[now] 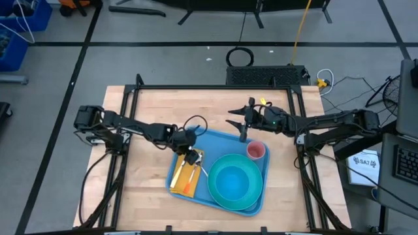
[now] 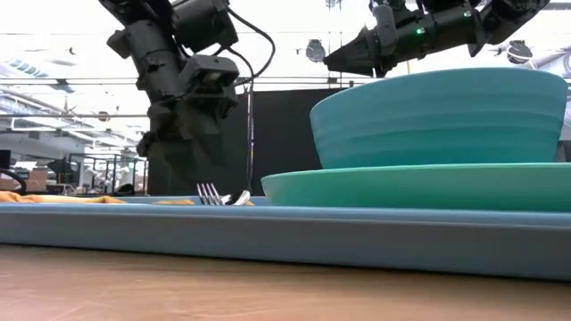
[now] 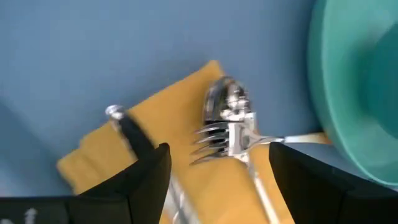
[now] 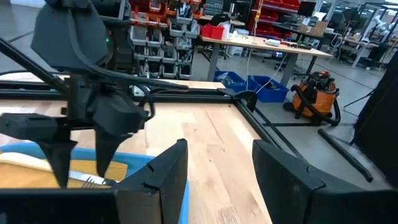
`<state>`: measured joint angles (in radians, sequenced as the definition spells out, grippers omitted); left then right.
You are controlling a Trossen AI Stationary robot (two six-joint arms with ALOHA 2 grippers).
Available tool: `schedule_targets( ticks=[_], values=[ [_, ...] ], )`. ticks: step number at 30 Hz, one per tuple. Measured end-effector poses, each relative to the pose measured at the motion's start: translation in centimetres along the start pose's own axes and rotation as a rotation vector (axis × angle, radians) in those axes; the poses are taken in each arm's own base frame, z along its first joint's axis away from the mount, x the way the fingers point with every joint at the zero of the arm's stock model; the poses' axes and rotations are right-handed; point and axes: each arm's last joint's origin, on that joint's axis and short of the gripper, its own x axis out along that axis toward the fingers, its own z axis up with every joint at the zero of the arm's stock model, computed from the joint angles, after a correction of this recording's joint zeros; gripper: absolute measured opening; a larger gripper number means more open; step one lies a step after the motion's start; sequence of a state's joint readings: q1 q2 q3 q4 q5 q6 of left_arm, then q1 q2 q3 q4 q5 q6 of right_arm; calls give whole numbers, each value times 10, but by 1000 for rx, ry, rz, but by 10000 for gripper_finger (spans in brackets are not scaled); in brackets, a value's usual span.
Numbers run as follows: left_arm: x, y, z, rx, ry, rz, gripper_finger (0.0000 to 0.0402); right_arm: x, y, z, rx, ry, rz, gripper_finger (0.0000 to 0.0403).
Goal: Set up tray
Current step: Put the orange fork on top of the yellow table napkin
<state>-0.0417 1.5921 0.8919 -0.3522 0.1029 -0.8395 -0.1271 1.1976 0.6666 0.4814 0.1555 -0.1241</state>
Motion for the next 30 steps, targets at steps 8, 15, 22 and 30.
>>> schedule_targets(
  ticks=[8,15,22,30],
  values=[
    [-1,0,-4,33,48,-5,273,0,0,0,-4,-1,-1,171],
    [0,1,-2,32,42,-9,273,0,0,0,-3,0,-3,171],
    [16,2,-1,54,65,-28,273,0,0,0,-3,0,-4,171],
    [16,2,1,69,65,-42,214,0,0,0,-3,0,-4,171]
  ],
)
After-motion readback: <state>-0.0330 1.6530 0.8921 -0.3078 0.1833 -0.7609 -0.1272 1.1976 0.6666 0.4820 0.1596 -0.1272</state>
